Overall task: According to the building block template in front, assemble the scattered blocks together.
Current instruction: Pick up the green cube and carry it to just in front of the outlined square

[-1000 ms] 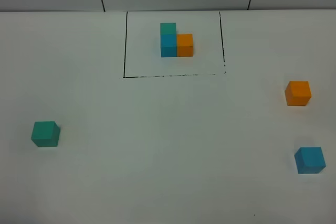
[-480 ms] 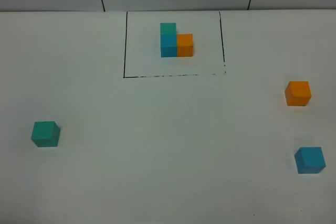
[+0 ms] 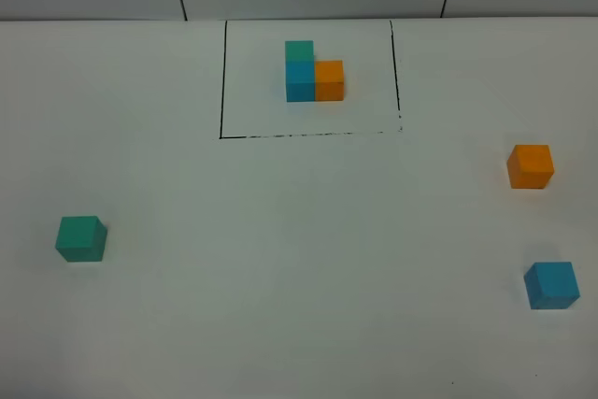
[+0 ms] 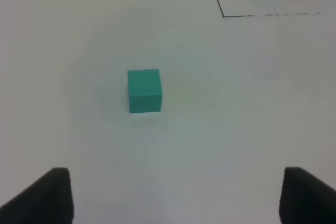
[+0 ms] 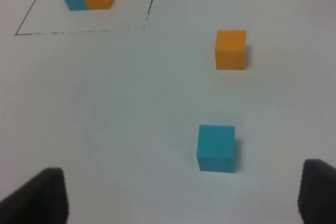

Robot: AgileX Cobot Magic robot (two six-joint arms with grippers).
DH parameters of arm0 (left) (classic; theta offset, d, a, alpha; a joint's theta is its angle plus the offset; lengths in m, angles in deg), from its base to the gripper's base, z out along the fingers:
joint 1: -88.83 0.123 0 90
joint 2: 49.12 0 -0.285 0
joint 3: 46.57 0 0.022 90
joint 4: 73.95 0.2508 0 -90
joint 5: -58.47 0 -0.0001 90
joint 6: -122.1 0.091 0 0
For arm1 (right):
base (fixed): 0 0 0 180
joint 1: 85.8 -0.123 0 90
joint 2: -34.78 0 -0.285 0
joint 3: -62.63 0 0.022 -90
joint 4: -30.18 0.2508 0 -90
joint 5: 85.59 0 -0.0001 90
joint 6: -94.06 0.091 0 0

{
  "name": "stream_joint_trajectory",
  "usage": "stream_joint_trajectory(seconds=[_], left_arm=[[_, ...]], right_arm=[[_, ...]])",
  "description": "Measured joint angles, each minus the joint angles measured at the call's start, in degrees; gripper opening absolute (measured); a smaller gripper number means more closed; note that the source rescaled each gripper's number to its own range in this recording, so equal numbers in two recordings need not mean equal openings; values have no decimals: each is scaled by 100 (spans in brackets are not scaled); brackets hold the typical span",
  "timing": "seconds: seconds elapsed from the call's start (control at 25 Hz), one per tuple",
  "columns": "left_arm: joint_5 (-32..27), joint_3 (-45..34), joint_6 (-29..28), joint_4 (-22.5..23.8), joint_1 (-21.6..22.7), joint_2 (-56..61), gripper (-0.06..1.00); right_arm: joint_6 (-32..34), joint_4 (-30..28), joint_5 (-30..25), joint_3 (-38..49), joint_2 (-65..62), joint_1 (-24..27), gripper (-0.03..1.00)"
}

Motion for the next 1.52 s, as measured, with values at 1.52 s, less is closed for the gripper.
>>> stream_joint_trajectory(seconds=[1.52], left_arm=[[270,206,5,97,0,-440,67]], right_arm=[[0,0,0,0,0,0,78]])
